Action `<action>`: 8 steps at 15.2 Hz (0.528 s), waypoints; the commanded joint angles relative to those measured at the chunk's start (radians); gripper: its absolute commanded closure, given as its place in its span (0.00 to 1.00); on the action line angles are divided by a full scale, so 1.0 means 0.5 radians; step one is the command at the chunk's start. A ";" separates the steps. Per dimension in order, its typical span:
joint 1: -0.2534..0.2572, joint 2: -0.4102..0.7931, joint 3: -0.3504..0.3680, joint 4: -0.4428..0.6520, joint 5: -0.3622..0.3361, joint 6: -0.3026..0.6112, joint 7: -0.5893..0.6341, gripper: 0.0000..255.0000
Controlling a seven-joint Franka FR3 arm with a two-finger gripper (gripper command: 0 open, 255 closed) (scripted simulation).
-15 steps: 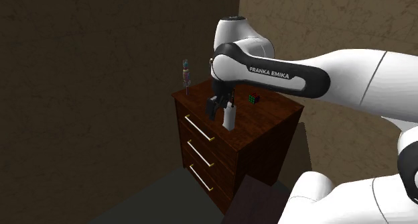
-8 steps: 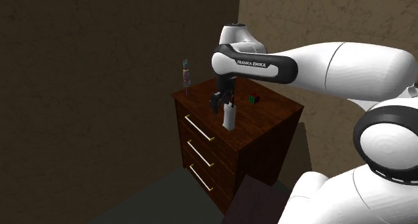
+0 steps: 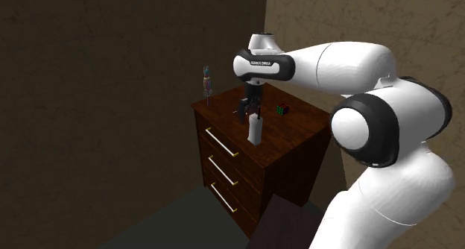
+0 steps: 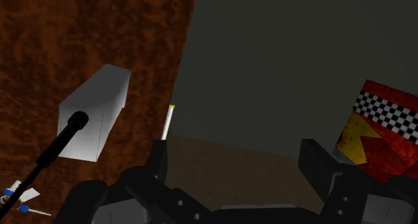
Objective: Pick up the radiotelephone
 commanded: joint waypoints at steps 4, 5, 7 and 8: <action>-0.092 0.424 -0.136 0.290 0.265 0.003 -0.276 0.00; -0.123 0.512 -0.149 0.356 0.324 -0.006 -0.326 0.00; -0.197 0.690 -0.164 0.499 0.439 -0.034 -0.419 0.00; -0.240 0.780 -0.165 0.575 0.494 -0.052 -0.460 0.00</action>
